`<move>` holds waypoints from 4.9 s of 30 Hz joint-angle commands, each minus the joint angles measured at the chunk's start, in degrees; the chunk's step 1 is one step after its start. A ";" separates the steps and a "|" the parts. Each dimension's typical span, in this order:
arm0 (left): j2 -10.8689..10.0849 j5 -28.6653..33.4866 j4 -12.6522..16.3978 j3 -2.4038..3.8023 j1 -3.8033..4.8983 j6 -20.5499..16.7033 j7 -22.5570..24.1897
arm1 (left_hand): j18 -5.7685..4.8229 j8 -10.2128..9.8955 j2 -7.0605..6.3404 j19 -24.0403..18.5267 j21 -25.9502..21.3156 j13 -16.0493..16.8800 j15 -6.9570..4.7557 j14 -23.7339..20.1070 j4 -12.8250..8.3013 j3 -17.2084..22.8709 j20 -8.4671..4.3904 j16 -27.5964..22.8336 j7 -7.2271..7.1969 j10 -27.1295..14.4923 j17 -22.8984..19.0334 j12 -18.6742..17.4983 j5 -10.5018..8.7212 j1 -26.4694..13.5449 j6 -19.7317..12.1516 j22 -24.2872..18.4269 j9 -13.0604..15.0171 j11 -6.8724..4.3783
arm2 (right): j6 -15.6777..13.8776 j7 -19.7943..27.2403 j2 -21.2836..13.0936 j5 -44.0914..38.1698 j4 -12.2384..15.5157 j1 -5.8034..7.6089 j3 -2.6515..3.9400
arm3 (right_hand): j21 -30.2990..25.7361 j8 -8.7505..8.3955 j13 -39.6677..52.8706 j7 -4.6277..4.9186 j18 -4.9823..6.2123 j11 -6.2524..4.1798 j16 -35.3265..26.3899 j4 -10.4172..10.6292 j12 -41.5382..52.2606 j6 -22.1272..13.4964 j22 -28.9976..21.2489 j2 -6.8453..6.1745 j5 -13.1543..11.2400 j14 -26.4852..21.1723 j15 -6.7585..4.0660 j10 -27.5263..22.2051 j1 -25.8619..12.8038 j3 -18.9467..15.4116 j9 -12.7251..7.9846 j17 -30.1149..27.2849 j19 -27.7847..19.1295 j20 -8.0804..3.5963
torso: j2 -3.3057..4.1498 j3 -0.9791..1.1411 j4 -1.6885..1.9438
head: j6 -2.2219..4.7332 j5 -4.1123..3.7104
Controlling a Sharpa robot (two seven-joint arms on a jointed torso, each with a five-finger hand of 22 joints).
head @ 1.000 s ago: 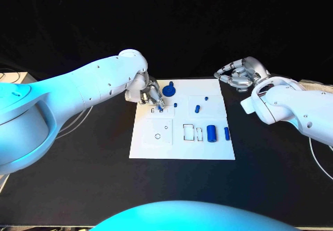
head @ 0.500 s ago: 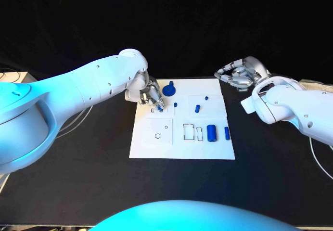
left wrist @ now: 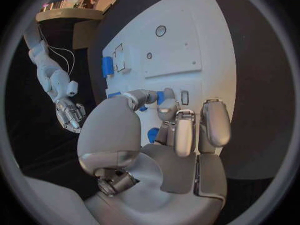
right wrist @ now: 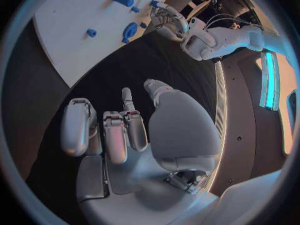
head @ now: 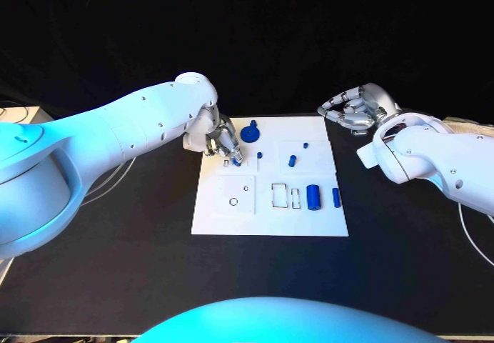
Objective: Assemble the parts on the task board
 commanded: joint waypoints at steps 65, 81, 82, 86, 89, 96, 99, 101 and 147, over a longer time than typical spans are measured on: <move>0.97 -2.19 -0.22 -0.17 -0.89 -4.84 -0.01 | -0.73 -6.77 -0.30 -0.23 -0.90 0.57 -0.17 4.98 -6.14 -4.21 0.33 0.11 -0.57 0.11 11.86 0.50 -2.51 -2.75 1.54 -0.87 -0.09 0.15 | 0.28 0.53 -0.44 -0.27 0.47 -0.02 0.02 | -0.44 0.59 11.73 -0.01 0.88 0.25 -0.38 -0.11 -0.38 -0.38 -0.07 0.50 0.19 5.44 0.56 3.61 -0.10 -0.48 0.16 13.67 -0.25 0.18 | -0.03 -0.02 0.01 | 0.05 -0.25; -1.09 -1.46 1.79 0.08 -0.91 -3.45 -0.14 | -0.75 -9.36 -2.34 -0.03 -1.23 1.03 0.16 5.02 3.59 -15.09 0.62 0.15 -0.22 0.09 12.01 0.80 -27.40 -1.87 3.07 -0.93 0.47 0.54 | 0.21 0.63 -0.52 -0.16 0.34 -0.10 0.02 | -0.44 0.59 11.73 -0.01 0.88 0.25 -0.38 -0.11 -0.38 -0.38 -0.07 0.50 0.19 5.44 0.56 3.61 -0.10 -0.48 0.16 13.67 -0.25 0.18 | -0.06 0.02 0.10 | 0.30 -0.31; -1.15 -1.38 1.87 0.09 -0.91 -3.44 -0.14 | -0.75 -9.44 -2.22 -0.03 -1.24 1.01 0.17 5.02 4.15 -15.62 0.63 0.14 -0.22 0.07 11.99 0.80 -29.27 -1.52 3.11 -0.92 0.55 0.53 | 0.21 0.63 -0.52 -0.16 0.34 -0.11 0.02 | -0.44 0.59 11.73 -0.01 0.88 0.25 -0.38 -0.11 -0.38 -0.38 -0.07 0.50 0.19 5.44 0.56 3.61 -0.10 -0.48 0.16 13.67 -0.25 0.18 | -0.06 0.02 0.10 | 0.30 -0.31; -1.78 -0.95 2.86 0.29 -0.89 -3.37 -0.16 | -0.73 -9.68 -2.42 -0.07 -1.32 0.95 0.17 5.00 6.07 -18.15 0.64 0.11 -0.22 -0.02 11.95 0.76 -31.04 -1.17 3.16 -0.99 0.85 0.56 | 0.20 0.64 -0.52 -0.14 0.29 -0.14 0.02 | -0.71 0.65 11.61 0.00 0.94 0.26 -0.48 -0.11 -0.58 -0.49 -0.27 0.50 0.22 5.38 0.57 3.52 -0.06 -0.57 0.19 13.54 -0.35 0.19 | -0.07 -0.01 0.08 | 0.42 -0.33; -2.14 -0.87 3.51 0.69 -0.88 -3.35 -0.16 | -0.74 -9.72 -2.34 -0.03 -1.28 0.94 0.16 5.00 6.21 -18.78 0.62 0.10 -0.23 -0.03 11.94 0.75 -31.07 -1.35 3.19 -0.92 0.93 0.55 | 0.20 0.65 -0.53 -0.14 0.27 -0.16 0.02 | -0.71 0.65 11.61 0.00 0.94 0.26 -0.48 -0.11 -0.58 -0.49 -0.27 0.50 0.22 5.38 0.57 3.52 -0.06 -0.57 0.19 13.54 -0.35 0.19 | -0.08 -0.02 0.05 | 0.49 -0.29; -3.48 -0.19 5.71 2.42 -0.88 -3.81 -0.09 | -0.71 -9.74 -2.12 -0.11 -1.38 0.91 0.15 4.99 6.24 -19.23 0.61 0.09 -0.26 -0.04 11.92 0.74 -31.08 -1.48 3.23 -1.06 0.99 0.53 | 0.15 0.68 -0.66 -0.12 0.28 -0.23 0.01 | -0.71 0.65 11.61 0.00 0.94 0.26 -0.48 -0.11 -0.58 -0.49 -0.27 0.50 0.22 5.38 0.57 3.52 -0.06 -0.57 0.19 13.54 -0.35 0.19 | -0.01 -0.01 0.02 | 0.89 -0.24; -4.27 0.40 7.05 3.51 -0.88 -4.77 0.15 | -0.59 -9.82 -1.60 -0.40 -1.70 0.59 0.13 4.88 6.13 -19.43 0.60 -0.13 -0.26 -0.24 11.56 0.53 -31.05 -1.11 3.17 -1.55 1.05 0.52 | 0.10 0.70 -0.72 -0.11 0.30 -0.25 0.01 | -0.71 0.65 11.61 0.00 0.94 0.26 -0.48 -0.11 -0.58 -0.49 -0.27 0.50 0.22 5.38 0.57 3.52 -0.06 -0.57 0.19 13.54 -0.35 0.19 | 0.00 -0.03 0.01 | 1.07 -0.27; -4.95 1.40 7.96 4.36 -0.87 -5.65 0.53 | -0.30 -10.19 -0.14 -1.22 -2.60 -0.50 0.19 4.44 5.76 -19.13 0.63 -0.88 -0.08 -1.16 10.31 -0.24 -31.01 0.99 2.55 -2.87 1.16 0.65 | 0.04 0.73 -0.78 -0.10 0.31 -0.26 0.01 | -0.71 0.65 11.61 0.00 0.94 0.26 -0.48 -0.11 -0.58 -0.49 -0.27 0.50 0.22 5.38 0.57 3.52 -0.06 -0.57 0.19 13.54 -0.35 0.19 | -0.01 -0.02 0.02 | 1.14 -0.31; -1.06 -9.74 -6.84 6.37 -0.58 -21.75 6.20 | 1.71 -10.17 -0.57 -5.41 -12.07 -18.74 2.89 1.09 6.27 -11.55 2.55 -5.02 3.30 -15.15 2.67 -10.22 -30.93 2.26 -4.78 -14.08 -3.92 3.77 | -1.93 2.35 -1.60 0.38 0.81 -0.32 -0.08 | -1.76 0.74 11.00 0.08 1.16 0.32 -0.97 -0.18 -1.59 -0.81 -1.07 0.66 0.82 5.12 0.62 3.03 0.38 -0.49 0.24 12.89 -0.81 0.23 | 0.47 -0.30 -0.24 | 4.75 0.06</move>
